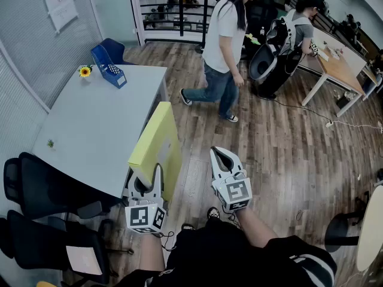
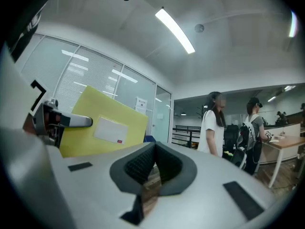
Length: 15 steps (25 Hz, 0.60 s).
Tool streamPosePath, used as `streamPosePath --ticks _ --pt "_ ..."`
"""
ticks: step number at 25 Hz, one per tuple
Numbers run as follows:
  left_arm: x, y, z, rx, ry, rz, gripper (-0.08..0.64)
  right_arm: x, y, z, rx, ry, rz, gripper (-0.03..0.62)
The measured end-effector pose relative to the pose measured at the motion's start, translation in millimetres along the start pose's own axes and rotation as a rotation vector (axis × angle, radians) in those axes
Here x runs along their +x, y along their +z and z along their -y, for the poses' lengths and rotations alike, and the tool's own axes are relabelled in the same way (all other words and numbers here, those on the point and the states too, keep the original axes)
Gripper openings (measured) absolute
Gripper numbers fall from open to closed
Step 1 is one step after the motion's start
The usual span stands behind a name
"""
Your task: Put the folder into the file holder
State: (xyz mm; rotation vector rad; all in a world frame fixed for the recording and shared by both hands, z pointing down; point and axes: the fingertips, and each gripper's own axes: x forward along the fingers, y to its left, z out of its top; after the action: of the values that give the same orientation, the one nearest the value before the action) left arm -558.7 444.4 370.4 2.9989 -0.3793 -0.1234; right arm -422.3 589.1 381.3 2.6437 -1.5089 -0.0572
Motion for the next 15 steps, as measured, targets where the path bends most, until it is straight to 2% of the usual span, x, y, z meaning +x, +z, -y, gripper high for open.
streamPosePath --ticks 5,10,15 --pt "2 -9 0 -0.015 -0.027 -0.018 0.169 -2 -8 -4 0.037 -0.002 -0.004 0.003" --pt "3 -23 -2 -0.022 -0.072 -0.057 0.169 -9 -30 -8 0.061 -0.044 -0.04 0.005" --pt "27 -30 -9 -0.022 -0.087 -0.07 0.169 10 -40 11 0.074 -0.074 -0.059 0.005"
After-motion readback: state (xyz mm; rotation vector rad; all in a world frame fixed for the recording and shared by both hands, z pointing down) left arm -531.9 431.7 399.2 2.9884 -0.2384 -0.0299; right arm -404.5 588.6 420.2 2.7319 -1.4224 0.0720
